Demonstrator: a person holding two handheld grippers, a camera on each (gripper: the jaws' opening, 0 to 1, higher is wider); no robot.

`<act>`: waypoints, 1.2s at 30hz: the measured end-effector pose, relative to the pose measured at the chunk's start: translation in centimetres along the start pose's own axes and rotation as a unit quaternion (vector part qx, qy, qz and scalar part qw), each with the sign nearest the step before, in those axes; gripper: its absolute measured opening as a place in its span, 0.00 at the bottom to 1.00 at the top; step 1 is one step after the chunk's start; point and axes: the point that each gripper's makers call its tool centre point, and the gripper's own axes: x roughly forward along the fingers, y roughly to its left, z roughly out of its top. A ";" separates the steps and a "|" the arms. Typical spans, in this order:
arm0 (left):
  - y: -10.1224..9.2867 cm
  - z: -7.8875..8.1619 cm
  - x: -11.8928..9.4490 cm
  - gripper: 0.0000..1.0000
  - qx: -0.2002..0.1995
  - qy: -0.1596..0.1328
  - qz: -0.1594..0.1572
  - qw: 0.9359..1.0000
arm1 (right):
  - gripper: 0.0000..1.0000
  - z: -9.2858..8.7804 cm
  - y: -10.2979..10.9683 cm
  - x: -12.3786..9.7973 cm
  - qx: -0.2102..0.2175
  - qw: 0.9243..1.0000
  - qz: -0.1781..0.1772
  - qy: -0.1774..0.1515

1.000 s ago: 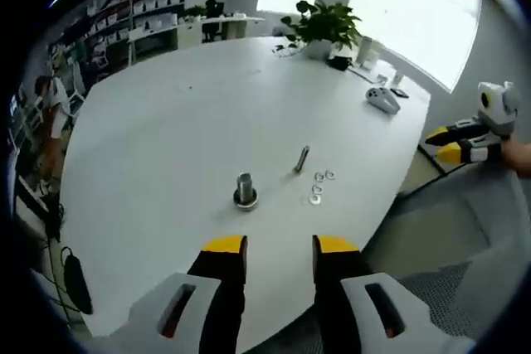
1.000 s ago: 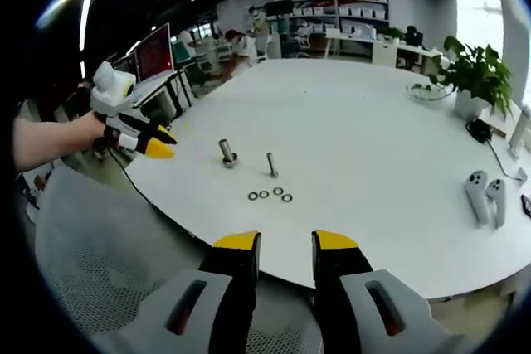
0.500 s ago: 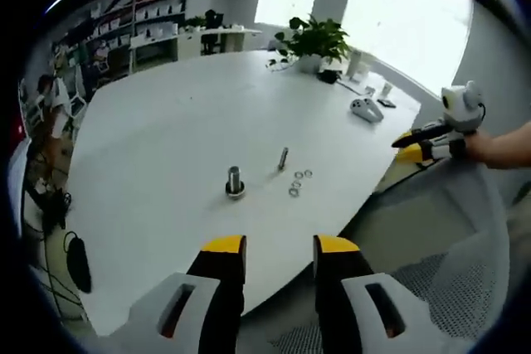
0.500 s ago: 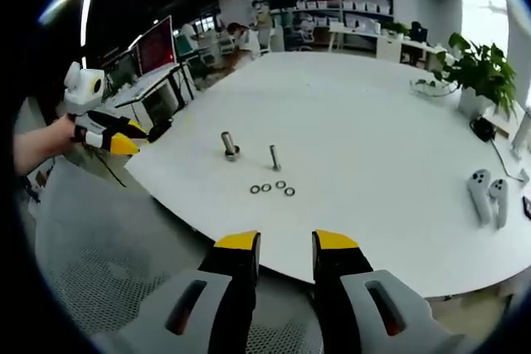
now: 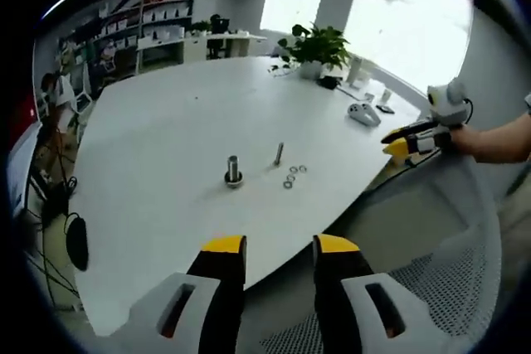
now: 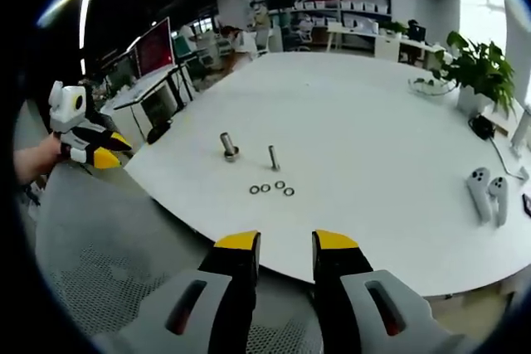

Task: Place the washer onto the threaded stud by aligning its center hole with the stud, sliding it down to the base, and recovering from edge contact or off-axis alignment until the washer reaches the visible bottom stop.

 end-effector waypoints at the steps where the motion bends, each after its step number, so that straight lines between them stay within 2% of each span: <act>1: -0.2 0.2 0.0 0.30 -0.001 -0.009 0.001 1.000 | 0.27 0.0 0.0 0.0 0.000 1.000 0.000 0.001; 6: -0.1 0.3 0.2 0.29 0.022 -0.014 0.017 1.000 | 0.27 -0.1 0.0 0.0 0.001 1.000 0.000 0.002; 12: 0.2 0.1 0.4 0.28 0.020 -0.015 0.019 1.000 | 0.27 0.0 -0.1 -0.1 0.008 1.000 -0.002 -0.002; 16: -0.2 -0.3 0.8 0.29 0.012 -0.008 0.004 1.000 | 0.27 -0.2 0.0 0.0 0.009 1.000 0.000 0.003; 19: -0.3 -0.5 0.9 0.29 0.025 -0.005 0.008 1.000 | 0.28 -0.2 0.2 0.0 0.007 1.000 0.005 0.006; 27: -0.1 -0.2 0.8 0.29 0.022 -0.014 0.009 1.000 | 0.30 -0.1 0.5 0.1 0.001 1.000 0.010 0.008; 33: -0.5 -0.6 1.0 0.29 0.028 -0.003 -0.001 1.000 | 0.30 0.0 0.2 0.0 0.004 1.000 0.004 0.005; 36: -0.6 -0.5 1.0 0.29 0.027 -0.005 -0.006 1.000 | 0.31 -0.4 0.2 0.1 -0.001 1.000 0.001 0.018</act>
